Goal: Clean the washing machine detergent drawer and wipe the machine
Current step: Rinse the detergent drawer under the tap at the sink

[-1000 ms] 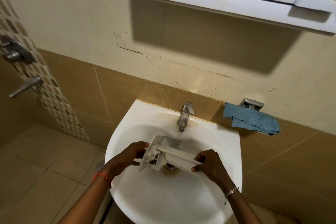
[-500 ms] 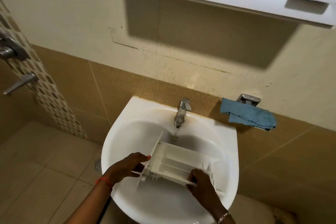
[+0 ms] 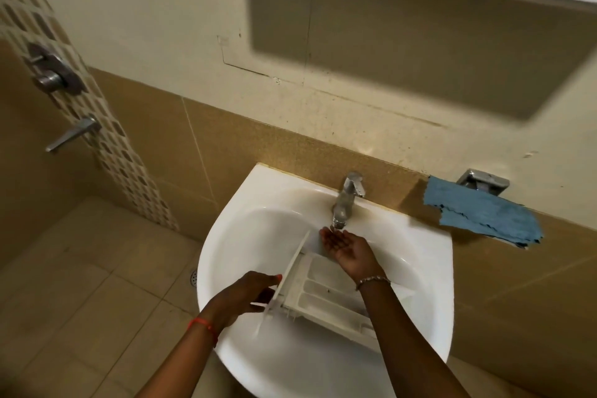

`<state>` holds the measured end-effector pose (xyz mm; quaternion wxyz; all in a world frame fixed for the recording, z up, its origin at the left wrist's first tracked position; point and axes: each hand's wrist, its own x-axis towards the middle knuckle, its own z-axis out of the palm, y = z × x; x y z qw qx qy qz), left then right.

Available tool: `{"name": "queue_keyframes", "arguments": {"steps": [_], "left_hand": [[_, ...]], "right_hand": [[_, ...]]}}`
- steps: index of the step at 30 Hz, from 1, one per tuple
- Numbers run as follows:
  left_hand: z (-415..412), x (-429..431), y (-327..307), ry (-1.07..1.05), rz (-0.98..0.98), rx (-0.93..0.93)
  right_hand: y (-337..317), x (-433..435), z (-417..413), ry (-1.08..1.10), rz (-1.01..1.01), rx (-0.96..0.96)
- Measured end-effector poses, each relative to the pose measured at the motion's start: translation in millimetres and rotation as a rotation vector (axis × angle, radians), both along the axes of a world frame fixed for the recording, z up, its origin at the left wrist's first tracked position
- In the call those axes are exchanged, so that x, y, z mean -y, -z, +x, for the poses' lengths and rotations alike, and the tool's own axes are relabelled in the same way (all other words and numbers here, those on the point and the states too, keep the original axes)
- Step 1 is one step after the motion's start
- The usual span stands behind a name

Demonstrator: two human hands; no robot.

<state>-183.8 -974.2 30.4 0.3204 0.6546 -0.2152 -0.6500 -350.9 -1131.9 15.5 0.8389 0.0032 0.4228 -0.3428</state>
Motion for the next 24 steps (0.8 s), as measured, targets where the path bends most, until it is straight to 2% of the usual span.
{"name": "queue_keyframes", "arguments": {"steps": [6, 14, 19, 24], "left_hand": [[4.8, -3.4, 4.1, 0.043, 0.020, 0.008], [7.4, -6.7, 8.3, 0.012, 0.058, 0.018], [10.1, -8.2, 13.9, 0.046, 0.028, 0.025], [9.1, -2.2, 17.4, 0.016, 0.047, 0.012]], "right_hand": [[7.6, 7.6, 23.3, -0.028, -0.049, 0.024], [6.9, -0.5, 24.2, -0.207, -0.172, 0.028], [-11.0, -18.2, 23.8, -0.478, -0.194, -0.210], [-29.9, -40.3, 23.6, -0.792, -0.415, -0.461]]}}
